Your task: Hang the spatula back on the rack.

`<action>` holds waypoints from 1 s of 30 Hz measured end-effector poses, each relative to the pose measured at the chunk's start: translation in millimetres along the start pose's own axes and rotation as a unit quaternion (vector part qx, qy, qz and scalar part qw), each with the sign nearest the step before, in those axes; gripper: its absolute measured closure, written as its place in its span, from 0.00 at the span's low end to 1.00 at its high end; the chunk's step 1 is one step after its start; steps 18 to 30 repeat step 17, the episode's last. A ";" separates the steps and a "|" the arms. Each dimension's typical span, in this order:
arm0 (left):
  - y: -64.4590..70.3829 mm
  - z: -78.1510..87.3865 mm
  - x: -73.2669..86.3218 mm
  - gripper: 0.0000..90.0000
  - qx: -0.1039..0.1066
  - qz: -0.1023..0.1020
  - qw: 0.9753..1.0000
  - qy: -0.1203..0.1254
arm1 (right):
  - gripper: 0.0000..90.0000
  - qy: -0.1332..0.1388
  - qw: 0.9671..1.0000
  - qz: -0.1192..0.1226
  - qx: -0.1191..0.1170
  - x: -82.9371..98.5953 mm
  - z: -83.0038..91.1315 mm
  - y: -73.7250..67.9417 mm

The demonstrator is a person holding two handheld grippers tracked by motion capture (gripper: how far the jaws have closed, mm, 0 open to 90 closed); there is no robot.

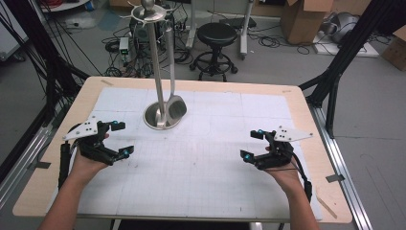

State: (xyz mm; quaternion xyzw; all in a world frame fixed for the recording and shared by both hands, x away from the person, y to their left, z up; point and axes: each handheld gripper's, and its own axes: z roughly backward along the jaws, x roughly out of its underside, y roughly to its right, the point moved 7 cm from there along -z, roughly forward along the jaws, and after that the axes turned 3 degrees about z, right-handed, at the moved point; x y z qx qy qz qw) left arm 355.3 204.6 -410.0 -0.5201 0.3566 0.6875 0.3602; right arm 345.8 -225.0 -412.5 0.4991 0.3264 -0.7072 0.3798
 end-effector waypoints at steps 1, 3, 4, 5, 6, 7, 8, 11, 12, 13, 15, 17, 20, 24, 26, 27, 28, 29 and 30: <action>0.1 -0.1 0.3 0.02 0.000 0.000 1.000 -0.001 | 0.11 0.000 1.000 0.000 0.000 0.0 0.1 -0.1; -0.5 -0.6 0.5 0.02 -0.002 0.001 1.000 -0.001 | 0.11 -0.002 1.000 0.000 0.002 0.6 0.0 1.1; -0.6 -0.8 0.3 0.02 -0.002 0.002 1.000 0.000 | 0.11 -0.003 1.000 -0.001 0.003 1.3 -0.1 1.5; -0.3 -1.3 -0.2 0.02 -0.001 0.004 1.000 0.004 | 0.11 -0.003 1.000 -0.002 0.003 1.6 -0.3 1.9; -0.2 -1.6 -0.4 0.02 -0.002 0.003 1.000 0.004 | 0.11 -0.005 1.000 -0.005 0.002 2.3 -0.2 1.7; 0.1 -1.7 -0.2 0.02 -0.002 0.003 1.000 0.003 | 0.11 -0.005 1.000 -0.005 0.003 2.4 -0.6 2.1; 0.2 -1.9 0.1 0.02 -0.001 0.003 1.000 0.002 | 0.11 -0.005 1.000 -0.005 0.003 2.5 -0.7 2.1; -0.3 -1.7 1.4 0.02 -0.001 0.002 1.000 -0.003 | 0.11 -0.003 1.000 -0.005 0.002 1.9 -0.4 1.9; -0.5 -1.7 1.3 0.02 -0.001 0.003 1.000 -0.002 | 0.11 -0.002 1.000 -0.005 0.002 1.7 -0.3 2.1; -0.7 -1.6 1.0 0.02 -0.002 0.003 1.000 -0.001 | 0.11 -0.002 1.000 -0.003 0.002 1.7 0.0 2.6; -0.6 -2.2 0.8 0.02 -0.001 0.004 1.000 0.000 | 0.11 0.001 1.000 -0.009 0.002 1.2 1.7 3.8; -0.7 -2.9 1.9 0.02 0.000 0.005 1.000 -0.003 | 0.11 0.004 1.000 -0.013 0.004 0.6 3.6 4.8; -0.7 -2.9 1.9 0.02 0.000 0.005 1.000 -0.003 | 0.11 0.004 1.000 -0.013 0.004 0.6 3.6 4.8; -0.7 -2.9 1.9 0.02 0.000 0.005 1.000 -0.003 | 0.11 0.004 1.000 -0.013 0.004 0.6 3.6 4.8; -0.7 -2.9 1.9 0.02 0.000 0.005 1.000 -0.003 | 0.11 0.004 1.000 -0.013 0.004 0.6 3.6 4.8; -0.7 -2.9 1.9 0.02 0.000 0.005 1.000 -0.003 | 0.11 0.004 1.000 -0.013 0.004 0.6 3.6 4.8; -0.7 -2.9 1.9 0.02 0.000 0.005 1.000 -0.003 | 0.11 0.004 1.000 -0.013 0.004 0.6 3.6 4.8; -0.7 -2.9 1.9 0.02 0.000 0.005 1.000 -0.003 | 0.11 0.004 1.000 -0.013 0.004 0.6 3.6 4.8; -0.7 -2.9 1.9 0.02 0.000 0.005 1.000 -0.003 | 0.11 0.004 1.000 -0.013 0.004 0.6 3.6 4.8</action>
